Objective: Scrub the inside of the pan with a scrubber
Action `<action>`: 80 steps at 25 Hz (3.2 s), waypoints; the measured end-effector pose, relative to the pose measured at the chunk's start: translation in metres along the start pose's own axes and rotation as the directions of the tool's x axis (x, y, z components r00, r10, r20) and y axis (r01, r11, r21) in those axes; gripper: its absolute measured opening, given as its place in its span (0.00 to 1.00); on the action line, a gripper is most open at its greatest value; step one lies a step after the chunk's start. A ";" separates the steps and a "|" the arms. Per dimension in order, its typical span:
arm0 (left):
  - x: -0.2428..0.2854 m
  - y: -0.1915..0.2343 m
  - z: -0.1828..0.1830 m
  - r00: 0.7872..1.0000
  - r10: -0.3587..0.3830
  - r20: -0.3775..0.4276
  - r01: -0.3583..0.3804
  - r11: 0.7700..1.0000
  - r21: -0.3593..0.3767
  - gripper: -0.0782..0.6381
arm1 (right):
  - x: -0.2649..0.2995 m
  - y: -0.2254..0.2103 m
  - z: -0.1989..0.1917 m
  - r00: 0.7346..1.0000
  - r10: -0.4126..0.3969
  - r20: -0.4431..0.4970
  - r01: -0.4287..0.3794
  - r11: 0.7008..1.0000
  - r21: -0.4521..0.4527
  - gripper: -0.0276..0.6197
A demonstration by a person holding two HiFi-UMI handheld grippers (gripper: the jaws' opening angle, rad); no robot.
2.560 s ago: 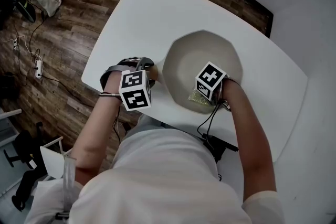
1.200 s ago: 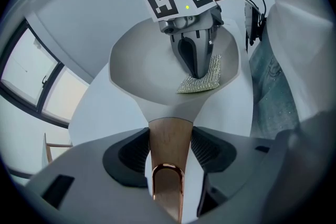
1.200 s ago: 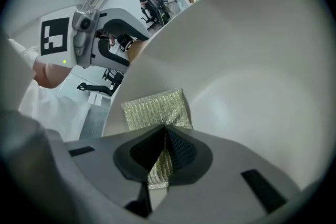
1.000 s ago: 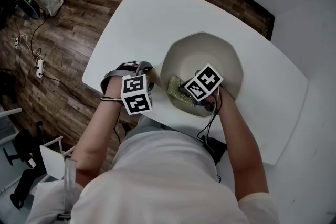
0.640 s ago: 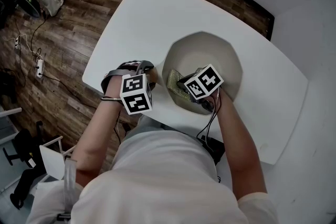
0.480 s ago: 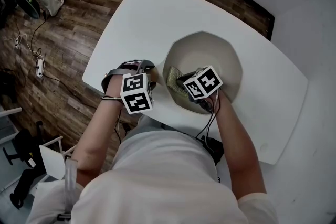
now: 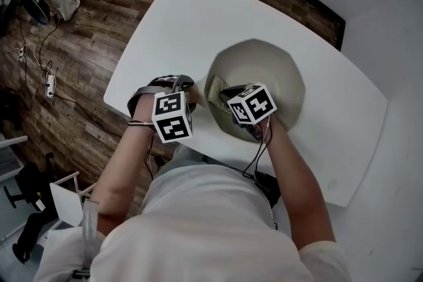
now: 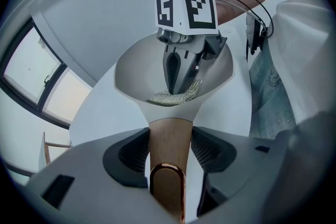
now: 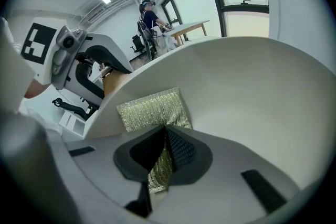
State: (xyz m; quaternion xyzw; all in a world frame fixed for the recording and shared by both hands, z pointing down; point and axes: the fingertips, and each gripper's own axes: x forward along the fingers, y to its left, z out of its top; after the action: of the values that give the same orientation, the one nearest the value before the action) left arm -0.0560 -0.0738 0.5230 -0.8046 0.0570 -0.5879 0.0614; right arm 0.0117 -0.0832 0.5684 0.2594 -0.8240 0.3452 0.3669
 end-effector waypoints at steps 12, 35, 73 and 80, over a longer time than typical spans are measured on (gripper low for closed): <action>0.000 0.000 0.002 1.000 -0.004 0.002 0.004 1.000 -0.008 0.46 | 0.002 -0.020 0.023 0.990 -0.095 0.103 0.088 0.994 0.063 0.09; 0.004 -0.009 0.011 1.000 -0.019 0.000 0.019 1.000 -0.013 0.46 | -0.011 -0.076 0.062 0.889 -0.335 0.314 0.323 0.942 0.090 0.09; 0.003 -0.013 0.013 0.998 -0.049 0.045 0.049 0.999 0.005 0.46 | -0.077 -0.177 0.029 0.704 -0.687 0.179 0.651 0.725 0.225 0.09; 0.003 -0.013 0.014 0.998 -0.047 0.046 0.047 0.999 0.001 0.46 | -0.093 -0.179 0.013 0.685 -0.721 0.108 0.699 0.691 0.182 0.09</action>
State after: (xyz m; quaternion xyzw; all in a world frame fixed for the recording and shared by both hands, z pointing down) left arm -0.0414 -0.0606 0.5240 -0.8189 0.0365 -0.5706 0.0488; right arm 0.1828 -0.1892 0.5570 0.6097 -0.6635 0.2035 0.3829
